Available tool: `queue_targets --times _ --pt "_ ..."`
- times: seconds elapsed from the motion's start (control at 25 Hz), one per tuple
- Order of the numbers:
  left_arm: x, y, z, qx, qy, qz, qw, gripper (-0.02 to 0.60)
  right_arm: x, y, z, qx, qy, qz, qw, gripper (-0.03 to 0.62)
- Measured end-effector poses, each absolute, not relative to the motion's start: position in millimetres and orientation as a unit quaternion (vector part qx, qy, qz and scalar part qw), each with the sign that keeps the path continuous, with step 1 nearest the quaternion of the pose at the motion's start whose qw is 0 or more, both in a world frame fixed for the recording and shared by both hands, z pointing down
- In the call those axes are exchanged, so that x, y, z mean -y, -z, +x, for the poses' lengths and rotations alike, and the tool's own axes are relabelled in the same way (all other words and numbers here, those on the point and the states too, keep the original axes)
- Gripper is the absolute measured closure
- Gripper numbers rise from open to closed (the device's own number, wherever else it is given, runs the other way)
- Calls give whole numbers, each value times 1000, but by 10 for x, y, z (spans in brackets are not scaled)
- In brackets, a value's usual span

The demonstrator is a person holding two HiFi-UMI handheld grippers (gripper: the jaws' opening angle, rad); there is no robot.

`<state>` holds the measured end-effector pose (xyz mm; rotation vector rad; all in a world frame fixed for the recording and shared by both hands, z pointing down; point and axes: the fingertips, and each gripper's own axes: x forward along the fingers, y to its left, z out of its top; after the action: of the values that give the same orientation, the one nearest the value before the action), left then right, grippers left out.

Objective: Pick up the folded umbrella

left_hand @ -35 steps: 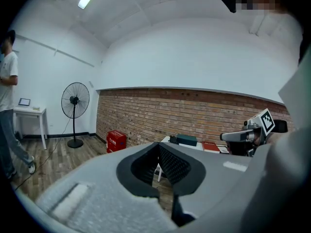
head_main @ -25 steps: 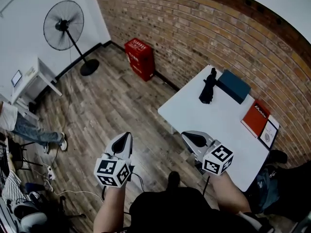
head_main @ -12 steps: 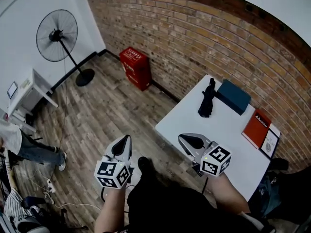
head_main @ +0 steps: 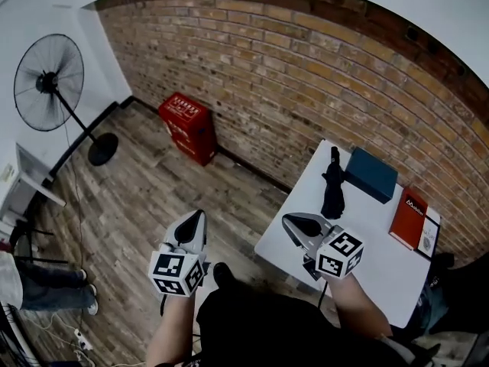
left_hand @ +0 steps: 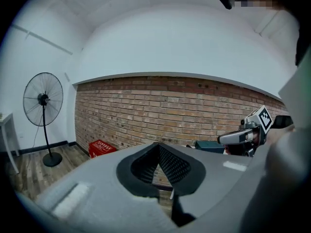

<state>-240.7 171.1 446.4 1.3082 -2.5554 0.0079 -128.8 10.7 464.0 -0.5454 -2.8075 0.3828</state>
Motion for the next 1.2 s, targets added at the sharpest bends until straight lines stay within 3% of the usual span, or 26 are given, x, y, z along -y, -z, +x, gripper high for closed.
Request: queue_targets --times 0.24,0.44,0.88,1.2 --pt "-1692 -4420 -3565 858 -14 498 129 575 -320 -4755 -2285 967 -132 -155 156 592" --pt "-1349 -4527 -4031 825 -5 545 146 575 -327 -4716 -2696 969 -135 -126 162 592" --pt "219 -4723 -3718 760 -17 626 173 575 1037 -5050 -2085 971 -140 9 193 589" --pt "1016 -4907 -3385 713 -42 673 191 576 1795 -5383 -1729 956 -178 80 219 520"
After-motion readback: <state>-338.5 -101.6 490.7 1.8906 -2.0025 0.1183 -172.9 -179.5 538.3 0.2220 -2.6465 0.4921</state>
